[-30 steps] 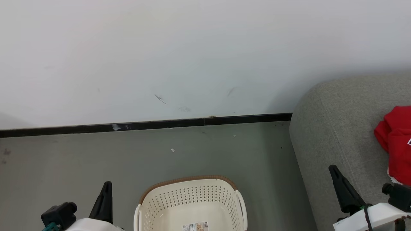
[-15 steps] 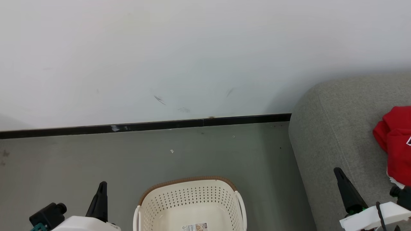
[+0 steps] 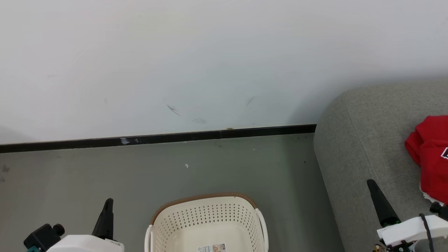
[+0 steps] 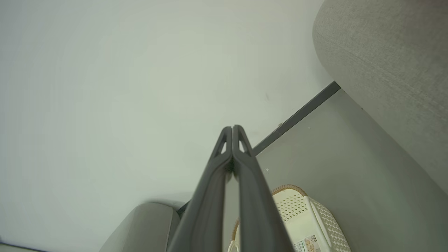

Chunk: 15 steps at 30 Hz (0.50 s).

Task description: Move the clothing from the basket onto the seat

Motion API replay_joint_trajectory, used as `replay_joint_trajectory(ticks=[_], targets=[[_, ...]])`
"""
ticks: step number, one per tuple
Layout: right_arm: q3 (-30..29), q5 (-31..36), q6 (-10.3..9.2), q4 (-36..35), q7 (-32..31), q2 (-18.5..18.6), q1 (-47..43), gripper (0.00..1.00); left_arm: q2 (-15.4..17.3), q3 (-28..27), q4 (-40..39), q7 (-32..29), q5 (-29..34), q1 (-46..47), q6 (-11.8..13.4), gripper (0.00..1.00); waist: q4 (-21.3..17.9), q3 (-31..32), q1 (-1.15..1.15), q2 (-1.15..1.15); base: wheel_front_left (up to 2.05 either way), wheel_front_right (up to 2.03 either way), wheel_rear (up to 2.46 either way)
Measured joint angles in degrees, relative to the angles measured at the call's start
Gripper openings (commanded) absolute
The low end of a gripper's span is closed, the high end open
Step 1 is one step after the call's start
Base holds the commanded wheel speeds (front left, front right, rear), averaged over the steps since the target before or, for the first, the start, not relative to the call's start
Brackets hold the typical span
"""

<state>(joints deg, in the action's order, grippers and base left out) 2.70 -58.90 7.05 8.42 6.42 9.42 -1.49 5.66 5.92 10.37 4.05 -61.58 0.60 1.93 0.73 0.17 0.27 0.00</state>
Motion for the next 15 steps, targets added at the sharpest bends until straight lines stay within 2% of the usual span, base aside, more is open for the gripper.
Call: replay_joint_trajectory(ticks=[6, 15], targets=[[-0.5, -5.3, 0.00, 1.3, -1.5, -0.3, 0.9, 0.00, -0.3, -1.4, 0.2, -1.3, -4.5, 0.1, -1.1, 0.00, -0.1, -0.1, -0.15, 0.00, 0.00, 0.00, 0.00], [-1.6, -12.3, 0.00, 2.1, -3.0, -0.9, 2.1, 0.00, -0.7, -3.1, 0.6, -3.0, -10.3, 0.3, -1.9, 0.00, -0.2, -0.2, -0.21, 0.00, 0.00, 0.00, 0.00]])
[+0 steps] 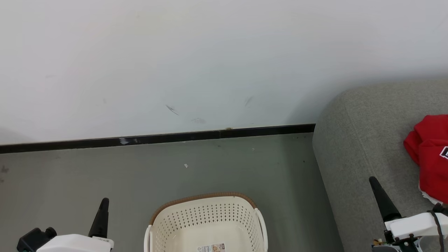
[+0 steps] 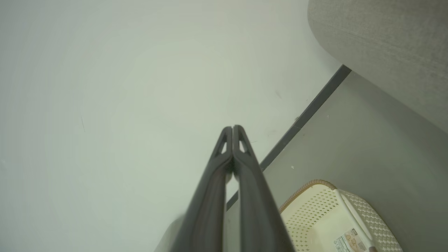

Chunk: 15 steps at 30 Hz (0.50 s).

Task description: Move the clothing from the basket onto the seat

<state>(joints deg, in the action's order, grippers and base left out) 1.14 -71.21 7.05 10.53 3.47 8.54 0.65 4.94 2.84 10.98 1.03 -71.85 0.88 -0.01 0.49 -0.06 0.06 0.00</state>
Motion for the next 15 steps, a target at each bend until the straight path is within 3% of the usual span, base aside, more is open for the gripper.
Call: replay_joint_trajectory(ticks=[15], targets=[[-1.2, -11.7, 0.00, 2.2, -2.3, -1.0, 1.2, 0.00, -1.1, -2.7, 0.6, -2.7, -9.5, 1.1, -1.9, 0.00, -0.2, 0.0, -0.02, 0.00, 0.00, 0.00, 0.00]])
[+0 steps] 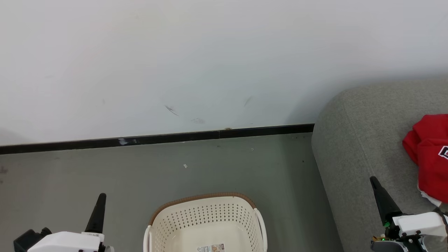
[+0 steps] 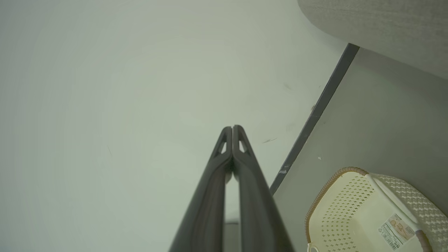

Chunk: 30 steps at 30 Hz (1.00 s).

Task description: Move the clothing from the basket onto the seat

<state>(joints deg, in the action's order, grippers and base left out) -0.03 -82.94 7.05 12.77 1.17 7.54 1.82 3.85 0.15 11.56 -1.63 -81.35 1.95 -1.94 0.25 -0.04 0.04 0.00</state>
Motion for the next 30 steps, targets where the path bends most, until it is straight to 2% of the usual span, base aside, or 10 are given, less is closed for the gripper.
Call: replay_joint_trajectory(ticks=[17, 30], targets=[[-1.5, -13.1, 0.00, 2.3, -2.4, -1.1, 1.5, 0.00, -0.8, -3.3, 0.6, -3.4, -10.9, 0.3, -2.3, 0.00, -0.3, 0.1, -0.01, 0.00, 0.00, 0.00, 0.00], [-1.6, -13.9, 0.00, 2.5, -2.4, -1.2, 2.2, 0.00, -1.0, -3.4, 0.8, -3.4, -11.8, 1.1, -2.5, 0.00, -0.3, 0.1, -0.01, 0.00, 0.00, 0.00, 0.00]])
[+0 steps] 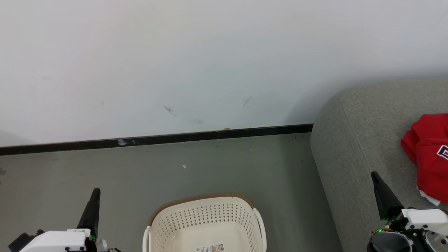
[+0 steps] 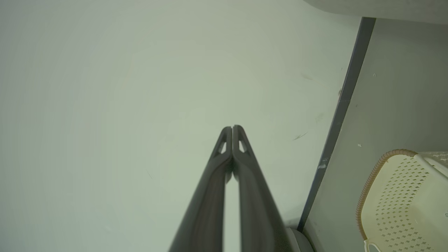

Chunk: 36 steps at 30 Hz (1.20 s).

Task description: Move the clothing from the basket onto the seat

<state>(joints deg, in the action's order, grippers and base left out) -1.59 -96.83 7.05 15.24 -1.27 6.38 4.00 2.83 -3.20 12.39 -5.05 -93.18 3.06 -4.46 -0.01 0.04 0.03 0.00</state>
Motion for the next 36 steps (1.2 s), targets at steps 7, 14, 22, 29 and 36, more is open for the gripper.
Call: replay_joint_trajectory(ticks=[7, 14, 22, 29, 36], targets=[[0.0, 0.0, 0.00, 0.0, 0.0, 0.0, 0.0, 0.00, 0.0, 0.0, 0.1, 0.0, 0.0, 0.0, 0.0, 0.00, 0.0, 0.0, -0.01, 0.00, 0.00, 0.00, 0.00], [0.0, 0.0, 0.00, 0.1, 0.0, 0.0, 0.0, 0.00, -0.1, 0.0, 0.2, 0.0, 0.0, 0.0, -0.3, 0.00, 0.0, 0.0, -0.01, 0.00, 0.00, 0.00, 0.00], [0.0, 0.0, 0.00, 0.1, 0.0, 0.0, 0.0, 0.00, -0.1, 0.0, 0.3, 0.0, 0.0, 0.0, -0.3, 0.00, 0.0, 0.0, -0.01, 0.00, 0.00, 0.00, 0.00], [0.0, 0.0, 0.00, 0.1, 0.0, 0.0, 0.0, 0.00, -0.1, -0.1, 0.4, 0.0, 0.0, 0.0, -0.3, 0.00, 0.0, 0.0, -0.01, 0.00, 0.00, 0.00, 0.00], [0.0, 0.0, 0.00, 0.1, 0.0, 0.0, 0.0, 0.00, -0.1, -0.1, 0.5, 0.0, 0.0, 0.0, -0.3, 0.00, 0.0, 0.0, -0.01, 0.00, 0.00, 0.00, 0.00]])
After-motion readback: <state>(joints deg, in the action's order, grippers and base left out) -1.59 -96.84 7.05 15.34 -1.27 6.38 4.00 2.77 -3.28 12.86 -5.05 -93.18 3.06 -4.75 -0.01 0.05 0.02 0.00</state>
